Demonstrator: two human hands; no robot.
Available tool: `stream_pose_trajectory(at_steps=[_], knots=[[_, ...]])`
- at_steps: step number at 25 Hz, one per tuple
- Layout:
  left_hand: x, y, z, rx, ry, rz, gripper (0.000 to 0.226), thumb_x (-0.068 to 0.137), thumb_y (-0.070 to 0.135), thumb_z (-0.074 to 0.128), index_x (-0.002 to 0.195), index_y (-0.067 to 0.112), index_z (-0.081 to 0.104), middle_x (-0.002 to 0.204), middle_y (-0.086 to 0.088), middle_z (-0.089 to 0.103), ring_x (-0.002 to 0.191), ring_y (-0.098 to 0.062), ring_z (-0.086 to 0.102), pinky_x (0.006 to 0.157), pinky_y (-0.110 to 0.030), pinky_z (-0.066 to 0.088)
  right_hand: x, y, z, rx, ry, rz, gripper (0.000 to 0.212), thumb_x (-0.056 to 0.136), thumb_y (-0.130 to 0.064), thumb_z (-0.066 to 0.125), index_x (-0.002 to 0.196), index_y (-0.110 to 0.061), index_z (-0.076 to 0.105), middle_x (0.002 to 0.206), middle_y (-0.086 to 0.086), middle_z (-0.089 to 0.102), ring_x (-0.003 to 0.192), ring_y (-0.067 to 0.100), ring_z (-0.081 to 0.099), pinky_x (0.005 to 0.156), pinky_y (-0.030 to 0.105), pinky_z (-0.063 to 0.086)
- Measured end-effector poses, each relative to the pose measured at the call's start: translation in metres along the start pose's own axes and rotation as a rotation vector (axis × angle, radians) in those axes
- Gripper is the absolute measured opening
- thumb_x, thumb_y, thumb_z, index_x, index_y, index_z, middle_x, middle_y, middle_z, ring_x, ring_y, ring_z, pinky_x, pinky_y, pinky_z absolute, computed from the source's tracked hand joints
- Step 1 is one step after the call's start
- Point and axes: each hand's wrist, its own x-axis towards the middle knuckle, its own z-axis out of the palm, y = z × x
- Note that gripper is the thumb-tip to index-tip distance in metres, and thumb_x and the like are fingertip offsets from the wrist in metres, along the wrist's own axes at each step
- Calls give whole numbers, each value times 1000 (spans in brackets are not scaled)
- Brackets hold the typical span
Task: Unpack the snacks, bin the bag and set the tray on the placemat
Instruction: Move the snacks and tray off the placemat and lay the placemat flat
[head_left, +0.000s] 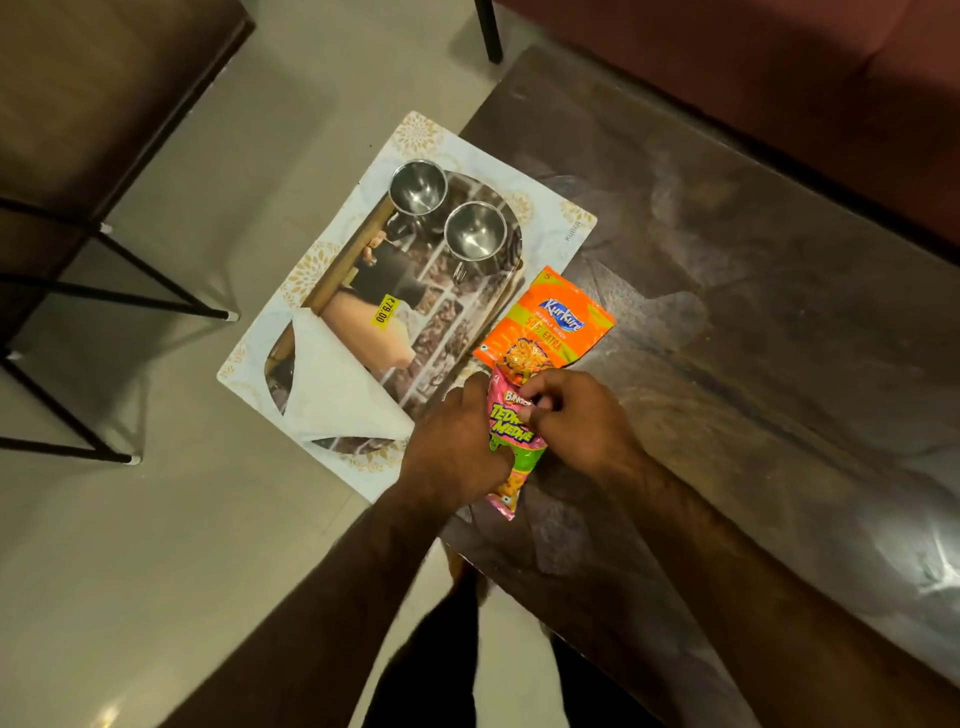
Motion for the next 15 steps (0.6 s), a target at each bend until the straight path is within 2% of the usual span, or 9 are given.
stream_pose_trajectory(at_steps=[2,3,6,8,11,12,14,15], knots=[[1,-1,-8,-301,-95,-75,68,65,38,77,126,22,50,100,6,67,93,-21,67,84,-41,56,1,-1,-9,138,4,-44,27,89,-8,74,79,-33,73,61,-14,59,67,14,58,76,45,57],[0,-3,-13,-440,-138,-128,67,66,36,83,125,23,53,97,8,70,90,-17,70,85,-43,58,1,-5,-14,197,-5,-65,33,92,-2,72,77,-32,73,61,-13,58,66,15,55,70,43,55],[-1,-12,-38,-702,-203,-235,67,60,33,90,121,24,62,99,-6,74,96,-25,74,89,-48,61,0,-25,-24,334,-25,-85,36,98,6,65,83,-26,71,74,5,57,68,15,52,64,28,48],[1,-19,-62,-768,-183,-197,67,63,23,92,122,18,62,106,-13,74,102,-28,73,89,-46,61,4,-37,-23,432,37,-10,29,101,2,64,89,-23,71,77,6,58,66,14,58,64,30,54],[6,-39,-104,-792,-93,-173,50,76,7,86,118,16,61,98,-6,74,88,-12,73,72,-25,60,25,-36,-11,478,260,228,9,101,-10,68,109,-14,68,83,3,63,60,7,64,63,33,53],[10,-48,-120,-779,-69,-170,49,76,10,86,117,19,61,99,-6,74,87,-12,71,71,-24,58,32,-36,-7,453,317,295,20,99,-17,72,117,-13,64,91,5,67,67,11,67,66,35,56],[24,-67,-149,-738,-31,-154,50,75,17,88,117,23,62,104,-6,74,95,-17,71,76,-29,58,42,-40,1,414,426,413,39,90,-34,80,119,-18,60,112,8,73,85,23,74,77,45,64],[33,-75,-161,-713,-3,-142,48,76,16,87,116,25,63,103,-4,74,95,-17,71,77,-29,58,46,-44,4,424,453,437,42,86,-40,83,117,-20,63,112,7,75,87,26,77,71,43,65]])
